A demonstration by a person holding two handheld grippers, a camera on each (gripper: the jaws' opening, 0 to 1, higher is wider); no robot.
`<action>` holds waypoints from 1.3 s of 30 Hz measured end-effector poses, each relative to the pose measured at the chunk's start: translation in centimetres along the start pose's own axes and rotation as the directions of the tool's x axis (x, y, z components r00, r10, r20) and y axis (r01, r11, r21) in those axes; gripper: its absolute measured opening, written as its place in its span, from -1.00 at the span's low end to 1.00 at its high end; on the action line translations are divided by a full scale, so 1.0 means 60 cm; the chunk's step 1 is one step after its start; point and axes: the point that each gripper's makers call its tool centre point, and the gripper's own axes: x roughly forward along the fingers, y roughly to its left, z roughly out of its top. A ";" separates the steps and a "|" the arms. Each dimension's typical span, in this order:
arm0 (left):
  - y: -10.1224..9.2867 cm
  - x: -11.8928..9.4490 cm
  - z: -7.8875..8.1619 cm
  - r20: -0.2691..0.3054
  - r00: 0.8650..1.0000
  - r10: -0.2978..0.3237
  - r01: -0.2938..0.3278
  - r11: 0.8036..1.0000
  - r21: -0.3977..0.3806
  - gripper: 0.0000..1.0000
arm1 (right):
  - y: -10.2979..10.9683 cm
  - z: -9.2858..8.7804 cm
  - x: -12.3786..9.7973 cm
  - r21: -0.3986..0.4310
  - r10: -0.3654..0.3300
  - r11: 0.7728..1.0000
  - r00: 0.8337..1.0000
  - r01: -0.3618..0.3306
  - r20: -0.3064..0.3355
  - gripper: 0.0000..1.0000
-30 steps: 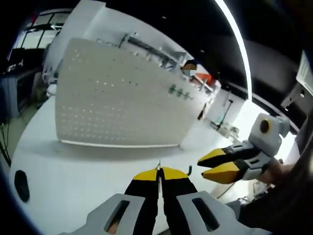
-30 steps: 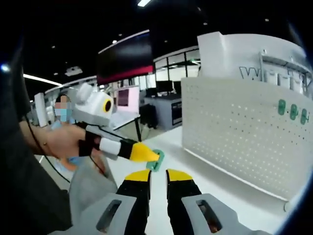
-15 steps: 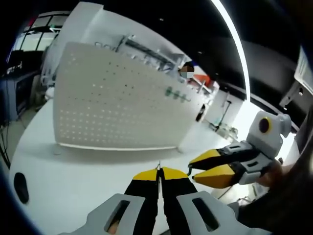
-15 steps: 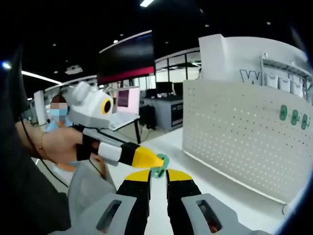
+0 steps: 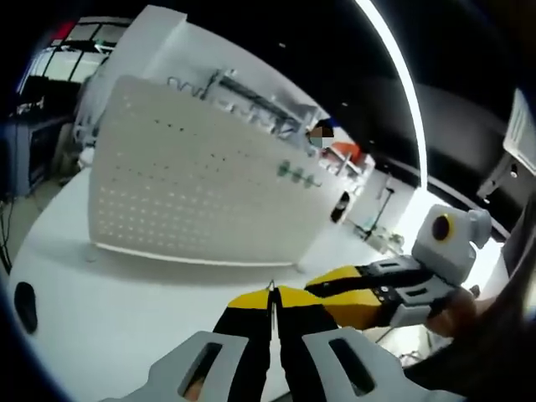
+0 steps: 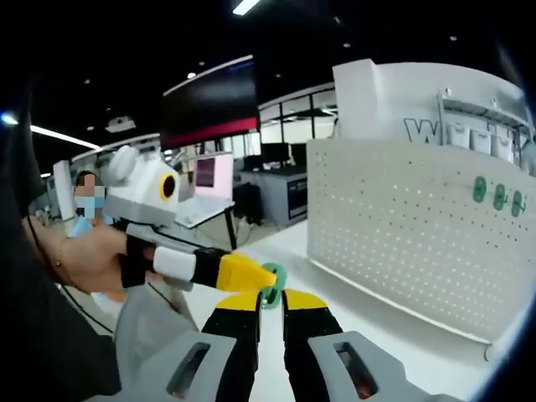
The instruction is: Insert the hook assembly into the mounting plate slot until the hook locks in place.
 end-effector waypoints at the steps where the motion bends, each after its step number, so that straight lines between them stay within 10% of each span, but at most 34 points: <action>1: -0.004 0.001 0.000 0.002 1.000 -0.007 0.007 1.000 -0.006 -0.98 | -0.002 0.000 0.000 0.005 -0.003 1.000 1.000 0.003 0.001 -0.85; 39: -0.021 0.005 0.001 0.029 0.999 -0.046 0.049 0.991 -0.126 -0.98 | -0.004 0.007 -0.003 -0.016 -0.009 1.000 1.000 0.010 0.030 -0.96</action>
